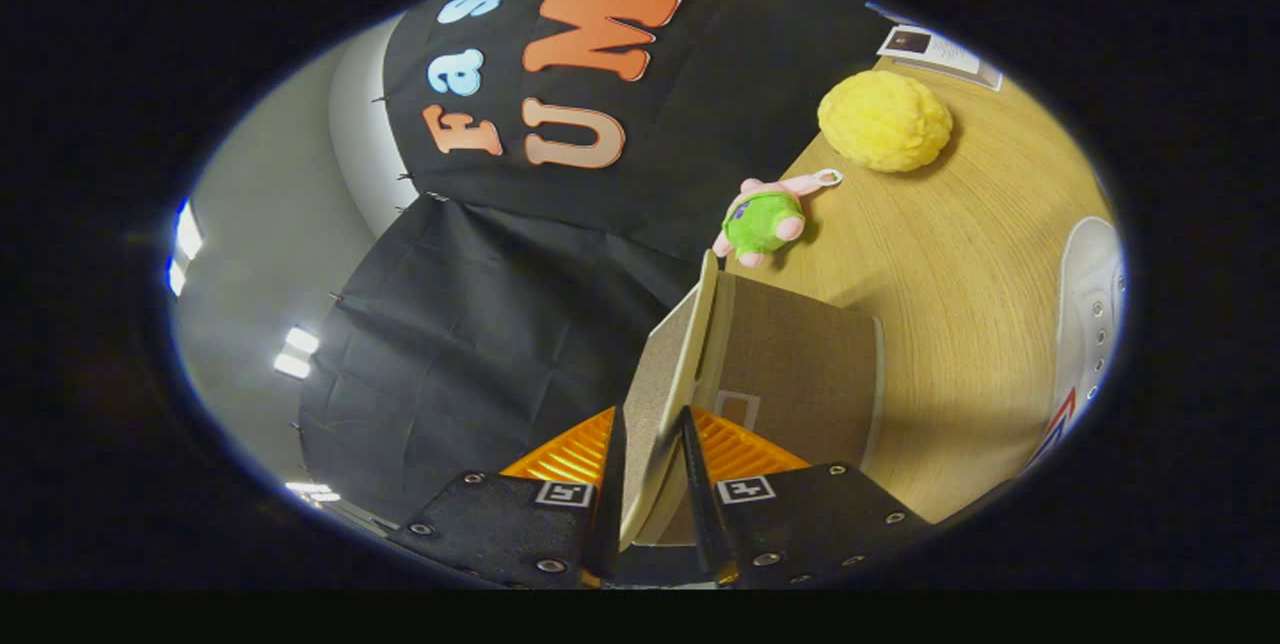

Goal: Open the storage box then place both shoes into the box .Put the left shoe in first, then the right shoe, with the right side of both shoes facing outward in a uniform manner.

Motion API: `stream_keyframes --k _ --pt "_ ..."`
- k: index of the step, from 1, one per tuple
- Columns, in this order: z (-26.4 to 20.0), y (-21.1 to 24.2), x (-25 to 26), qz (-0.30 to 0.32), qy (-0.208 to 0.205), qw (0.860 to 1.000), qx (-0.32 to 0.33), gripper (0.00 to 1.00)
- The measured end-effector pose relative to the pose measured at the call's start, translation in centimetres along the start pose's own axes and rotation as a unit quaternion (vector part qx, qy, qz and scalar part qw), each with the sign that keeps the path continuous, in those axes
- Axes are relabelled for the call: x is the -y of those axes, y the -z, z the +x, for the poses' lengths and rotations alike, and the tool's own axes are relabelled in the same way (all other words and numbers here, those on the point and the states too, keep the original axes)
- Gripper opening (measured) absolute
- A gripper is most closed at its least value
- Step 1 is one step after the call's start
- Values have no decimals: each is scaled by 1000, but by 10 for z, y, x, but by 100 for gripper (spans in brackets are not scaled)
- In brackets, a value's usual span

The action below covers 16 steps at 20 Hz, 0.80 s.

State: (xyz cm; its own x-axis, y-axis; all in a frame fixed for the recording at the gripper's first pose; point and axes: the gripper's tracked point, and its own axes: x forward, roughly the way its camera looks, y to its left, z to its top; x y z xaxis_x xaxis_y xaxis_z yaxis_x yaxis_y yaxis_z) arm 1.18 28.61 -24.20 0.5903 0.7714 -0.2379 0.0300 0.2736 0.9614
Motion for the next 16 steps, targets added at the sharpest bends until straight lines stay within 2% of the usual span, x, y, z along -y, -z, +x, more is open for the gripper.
stream_keyframes --k 1,6,12,16 --pt "2 -1 -7 -5 1 1000 0 23" --pt "14 -3 -39 -54 30 998 -5 10" --pt "38 -3 -96 -101 32 994 3 10" --pt "76 11 -143 -148 36 988 -7 10"
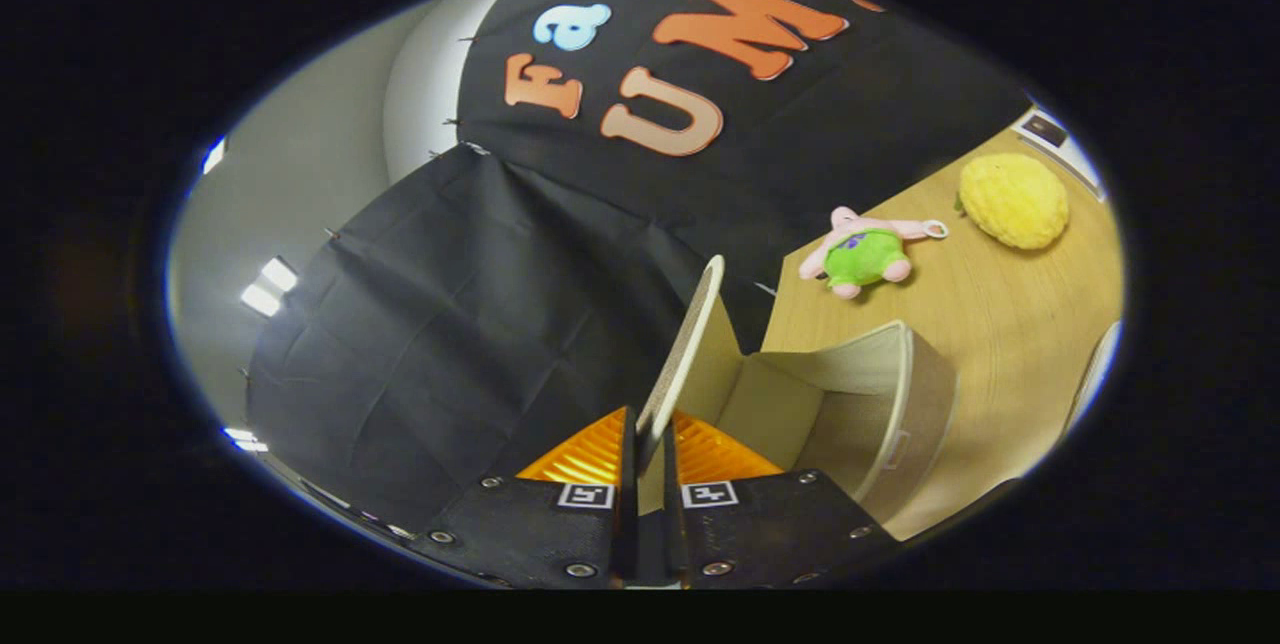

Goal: Open the storage box then place both shoes into the box .Put the left shoe in first, then the right shoe, with the right side of both shoes facing outward in a uniform manner.

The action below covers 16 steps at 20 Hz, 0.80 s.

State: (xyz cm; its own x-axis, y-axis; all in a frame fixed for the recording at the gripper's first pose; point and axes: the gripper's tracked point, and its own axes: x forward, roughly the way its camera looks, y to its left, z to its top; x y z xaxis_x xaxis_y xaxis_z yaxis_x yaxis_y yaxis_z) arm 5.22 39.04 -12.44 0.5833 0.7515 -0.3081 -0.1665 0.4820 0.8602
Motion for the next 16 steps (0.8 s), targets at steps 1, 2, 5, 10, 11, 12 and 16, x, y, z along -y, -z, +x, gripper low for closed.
stream_keyframes --k 1,2,5,10,11,12,16 --pt "12 3 -12 -8 2 1000 -7 10" --pt "24 7 -26 -15 -1 1000 -10 10" --pt "60 20 -53 -35 4 999 -23 10" --pt "115 51 -71 -43 19 998 -48 10" --pt "124 56 -72 -42 22 997 -52 10" --pt "130 62 -71 -40 25 997 -56 10" --pt "151 74 -62 -40 48 996 -63 10"
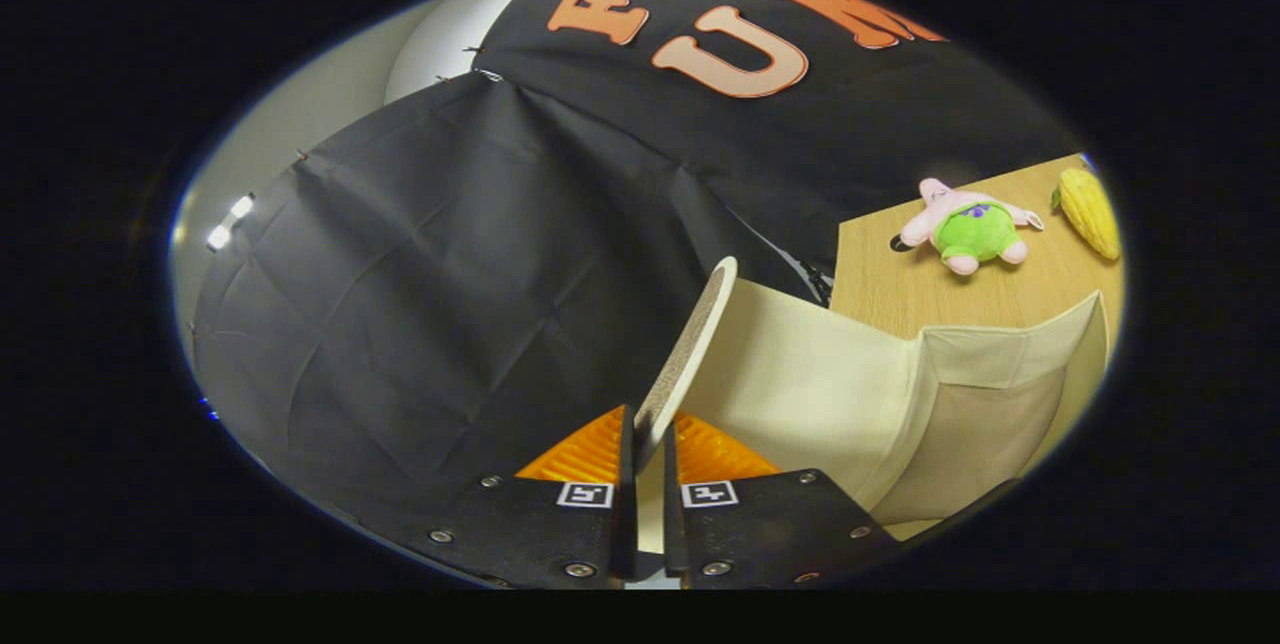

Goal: Open the storage box then place both shoes into the box .Put the left shoe in first, then the right shoe, with the right side of both shoes facing outward in a uniform manner.

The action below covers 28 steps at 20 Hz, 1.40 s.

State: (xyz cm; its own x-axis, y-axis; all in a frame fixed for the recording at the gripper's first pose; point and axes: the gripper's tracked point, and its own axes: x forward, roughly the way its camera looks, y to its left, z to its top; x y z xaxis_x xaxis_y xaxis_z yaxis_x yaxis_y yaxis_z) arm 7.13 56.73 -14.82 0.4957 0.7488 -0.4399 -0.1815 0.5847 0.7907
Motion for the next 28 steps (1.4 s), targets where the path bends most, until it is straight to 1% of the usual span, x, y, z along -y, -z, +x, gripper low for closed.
stream_keyframes --k 3,8,11,13,15,16,17,18,19,20,21,23,25,28 --pt "8 8 11 2 31 1000 -6 10" --pt "26 22 57 20 89 995 -28 10" --pt "27 36 72 42 106 991 -63 10" --pt "21 36 81 42 112 990 -72 19" --pt "14 28 87 29 108 991 -72 40" --pt "9 21 91 16 107 992 -65 44" --pt "2 14 95 1 109 992 -58 53" --pt "-8 10 97 -16 110 993 -51 58" --pt "-22 6 99 -34 115 992 -45 66" --pt "-45 -1 101 -55 123 990 -38 71" --pt "-61 -9 108 -77 136 987 -27 79" --pt "-97 -24 128 -112 166 980 -6 86" --pt "-138 -29 144 -127 184 975 7 91" --pt "-189 -32 182 -137 210 968 12 91"
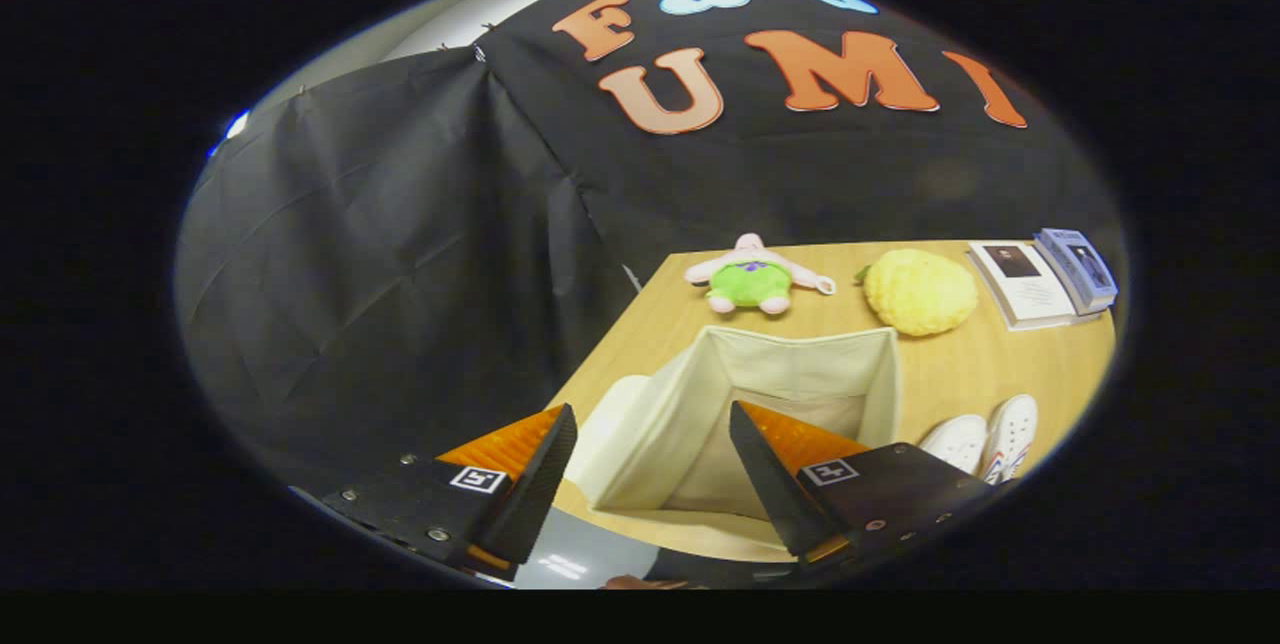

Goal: Open the storage box then place both shoes into the box .Put the left shoe in first, then the right shoe, with the right side of both shoes facing outward in a uniform manner.

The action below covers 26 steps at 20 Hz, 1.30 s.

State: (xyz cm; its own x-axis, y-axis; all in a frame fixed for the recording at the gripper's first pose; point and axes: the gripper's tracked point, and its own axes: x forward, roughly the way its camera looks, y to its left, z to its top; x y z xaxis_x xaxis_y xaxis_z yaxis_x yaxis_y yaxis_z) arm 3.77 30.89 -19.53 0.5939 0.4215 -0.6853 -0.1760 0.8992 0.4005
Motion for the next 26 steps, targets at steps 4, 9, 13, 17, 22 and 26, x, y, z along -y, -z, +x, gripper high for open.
stream_keyframes --k 4,9,13,17,22,26 --pt "-30 24 74 0 49 999 -12 92" --pt "-56 74 144 6 85 995 -57 93" --pt "-63 109 185 35 100 991 -83 93" --pt "-58 149 208 53 99 986 -126 89" --pt "-49 176 237 77 117 978 -152 77" --pt "-49 185 251 82 130 975 -160 64"
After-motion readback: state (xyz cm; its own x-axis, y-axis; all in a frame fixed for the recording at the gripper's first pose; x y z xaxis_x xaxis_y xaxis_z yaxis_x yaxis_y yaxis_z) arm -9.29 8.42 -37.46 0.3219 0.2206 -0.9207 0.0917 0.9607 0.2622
